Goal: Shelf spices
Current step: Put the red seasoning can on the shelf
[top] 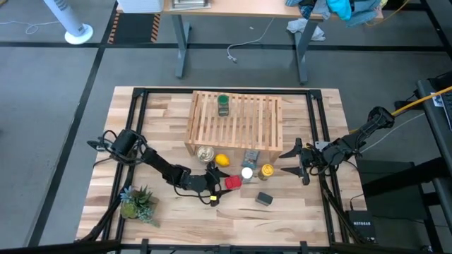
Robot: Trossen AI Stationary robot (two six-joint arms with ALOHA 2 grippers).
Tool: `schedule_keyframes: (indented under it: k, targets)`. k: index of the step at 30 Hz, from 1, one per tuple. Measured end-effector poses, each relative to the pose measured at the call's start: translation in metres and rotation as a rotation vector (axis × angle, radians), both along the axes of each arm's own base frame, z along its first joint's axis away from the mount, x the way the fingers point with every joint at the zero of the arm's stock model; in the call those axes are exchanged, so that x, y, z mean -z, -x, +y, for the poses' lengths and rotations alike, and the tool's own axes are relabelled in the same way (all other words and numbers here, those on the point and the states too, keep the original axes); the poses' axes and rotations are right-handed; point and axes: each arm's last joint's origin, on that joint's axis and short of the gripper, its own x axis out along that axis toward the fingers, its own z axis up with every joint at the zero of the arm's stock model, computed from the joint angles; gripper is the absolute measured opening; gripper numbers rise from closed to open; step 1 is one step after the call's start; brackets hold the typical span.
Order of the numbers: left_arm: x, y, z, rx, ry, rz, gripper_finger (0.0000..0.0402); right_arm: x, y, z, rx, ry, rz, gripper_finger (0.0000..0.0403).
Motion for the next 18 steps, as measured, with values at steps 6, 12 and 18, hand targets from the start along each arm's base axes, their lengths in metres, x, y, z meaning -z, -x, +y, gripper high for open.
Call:
schedule_keyframes:
  k: [6, 12, 18]
  targets:
    - [0.005, -0.008, -0.002, 0.005, -0.031, 0.008, 0.0266, 0.0, 0.0, 0.0, 0.0, 0.001, 0.001, 0.0244]
    - [0.002, -0.007, -0.011, 0.051, -0.102, 0.003, 0.0165, 0.0, 0.0, 0.0, 0.0, 0.001, 0.002, 0.0244]
    - [-0.002, -0.005, -0.016, 0.082, -0.163, 0.003, 0.0163, 0.001, 0.0, 0.0, 0.0, 0.004, 0.005, 0.0244]
